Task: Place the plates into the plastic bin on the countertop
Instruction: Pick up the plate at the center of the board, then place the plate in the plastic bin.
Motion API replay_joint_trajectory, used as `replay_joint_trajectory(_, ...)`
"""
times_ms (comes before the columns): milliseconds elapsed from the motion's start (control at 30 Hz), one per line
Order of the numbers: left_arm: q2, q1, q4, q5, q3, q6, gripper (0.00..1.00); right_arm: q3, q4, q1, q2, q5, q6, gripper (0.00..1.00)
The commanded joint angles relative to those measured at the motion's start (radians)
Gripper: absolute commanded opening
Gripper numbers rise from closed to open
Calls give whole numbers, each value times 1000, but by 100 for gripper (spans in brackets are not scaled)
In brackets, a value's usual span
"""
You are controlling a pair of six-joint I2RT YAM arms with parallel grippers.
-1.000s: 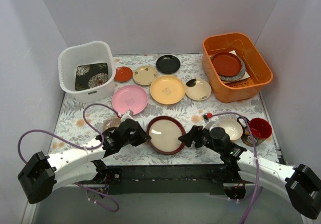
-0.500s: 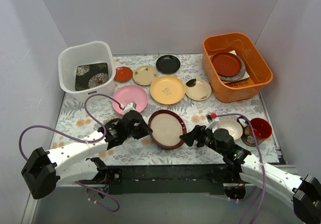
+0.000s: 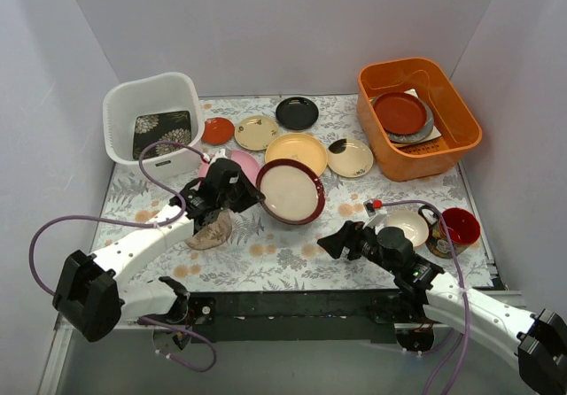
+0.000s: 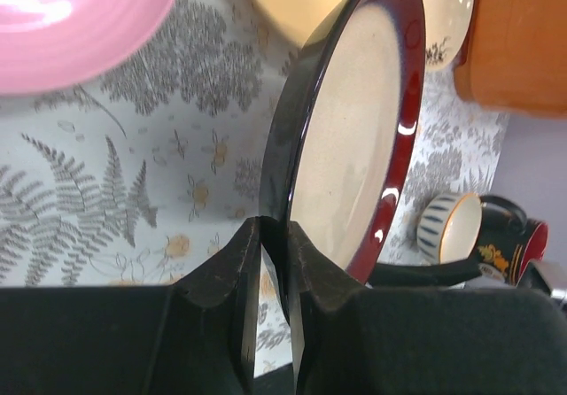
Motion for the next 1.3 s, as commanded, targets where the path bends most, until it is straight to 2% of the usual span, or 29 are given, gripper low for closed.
replay_joint_trajectory(0,25,82,145,137,144,49,0,-34,30,-2,14,0,-2,87)
replay_joint_trajectory(233,143,212,122,255,307,138,0,-43,63,-2,57,-15,2,87)
replay_joint_trajectory(300,160,244,127,291,330,142,0,-43,74,-2,64,-18,3,87)
replay_joint_trajectory(500,198,431,157,438,385,135,0,-43,102,-2,96,-18,2,88)
replay_joint_trajectory(667,231,527,142,515,448,159,0,-43,112,-2,112,-20,-2,90)
replay_joint_trajectory(833,231,639,136,567,474,165,0,-43,129,-2,129,-64,-20,94)
replay_joint_trajectory(1267,231,948,133,670,514,156,0,-43,185,-2,192,-106,-25,95)
